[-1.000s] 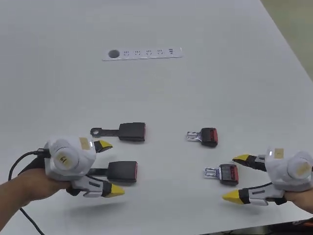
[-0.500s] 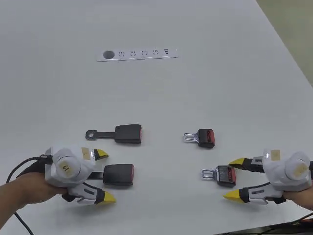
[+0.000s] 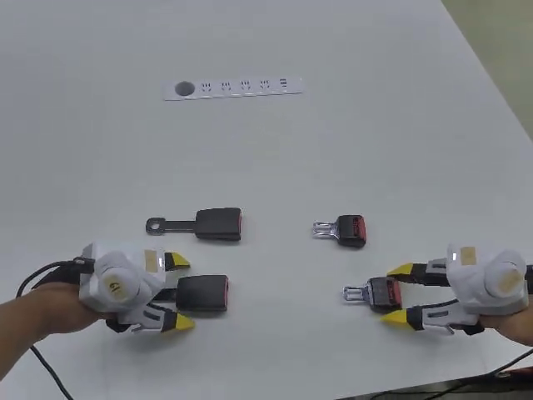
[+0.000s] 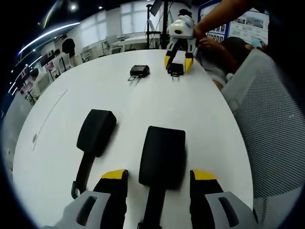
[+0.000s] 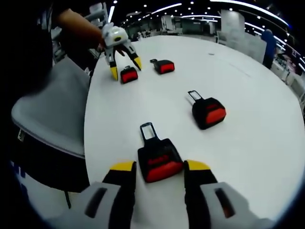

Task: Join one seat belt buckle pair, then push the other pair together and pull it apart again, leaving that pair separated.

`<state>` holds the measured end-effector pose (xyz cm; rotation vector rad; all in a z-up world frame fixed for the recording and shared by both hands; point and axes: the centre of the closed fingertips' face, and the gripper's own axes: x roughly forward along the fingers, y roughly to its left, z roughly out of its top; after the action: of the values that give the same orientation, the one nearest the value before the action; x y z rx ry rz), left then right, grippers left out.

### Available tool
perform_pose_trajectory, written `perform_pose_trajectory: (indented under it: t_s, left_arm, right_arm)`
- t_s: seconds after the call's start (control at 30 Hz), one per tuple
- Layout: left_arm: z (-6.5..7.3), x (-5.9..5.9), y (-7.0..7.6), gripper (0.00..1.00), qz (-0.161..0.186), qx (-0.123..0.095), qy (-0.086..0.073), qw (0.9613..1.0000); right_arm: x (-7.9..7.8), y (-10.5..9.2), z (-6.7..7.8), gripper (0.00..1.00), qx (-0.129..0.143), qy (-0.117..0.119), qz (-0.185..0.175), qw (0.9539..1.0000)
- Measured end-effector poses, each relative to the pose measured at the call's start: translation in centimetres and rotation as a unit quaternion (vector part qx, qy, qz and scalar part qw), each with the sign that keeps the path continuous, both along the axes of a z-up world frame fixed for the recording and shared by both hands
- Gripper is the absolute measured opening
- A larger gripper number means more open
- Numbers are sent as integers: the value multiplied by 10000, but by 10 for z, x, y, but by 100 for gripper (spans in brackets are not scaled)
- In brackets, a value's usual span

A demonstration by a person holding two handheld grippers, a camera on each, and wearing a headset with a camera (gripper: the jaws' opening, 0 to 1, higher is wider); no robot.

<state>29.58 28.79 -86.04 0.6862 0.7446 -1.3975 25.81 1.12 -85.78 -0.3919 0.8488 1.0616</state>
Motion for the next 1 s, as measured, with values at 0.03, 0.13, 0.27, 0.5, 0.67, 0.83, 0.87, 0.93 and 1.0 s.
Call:
perform_pose_trajectory:
  t_s: [0.03, 0.13, 0.27, 0.5, 0.67, 0.83, 0.87, 0.93, 1.0]
  left_arm:
    - [0, 0, 0, 52, -40, 4, -1, 10000]
    - [0, -1, -1, 48, -130, -7, -4, 9999]
    - [1, -6, -3, 34, -382, -104, -74, 9992]
    - [4, -5, -4, 34, -397, -92, -106, 9991]
    - [4, -5, -3, 34, -489, -29, -95, 9988]
    - [2, -3, -3, 34, -511, 20, -84, 9987]
    - [2, -3, -3, 34, -515, 31, -82, 9986]
    - [1, -3, -3, 34, -525, 56, -76, 9986]
    - [1, -2, -3, 34, -540, 72, -77, 9985]
  right_arm:
    - [1, 0, 0, 39, 9, 12, -13, 10000]
    - [0, 2, 0, 39, 8, 1, 51, 10000]
    - [1, 1, -2, 37, -12, -3, 74, 10000]
    - [2, 2, -4, 35, -9, -33, 2, 10000]
    - [2, 4, -4, 34, -45, -29, 204, 9998]
    - [3, 9, -4, 34, -47, -21, 383, 9993]
    - [4, 11, -4, 34, -47, -24, 427, 9991]
    - [4, 13, -4, 34, -34, -29, 452, 9990]
    - [4, 19, -4, 34, 13, -47, 467, 9989]
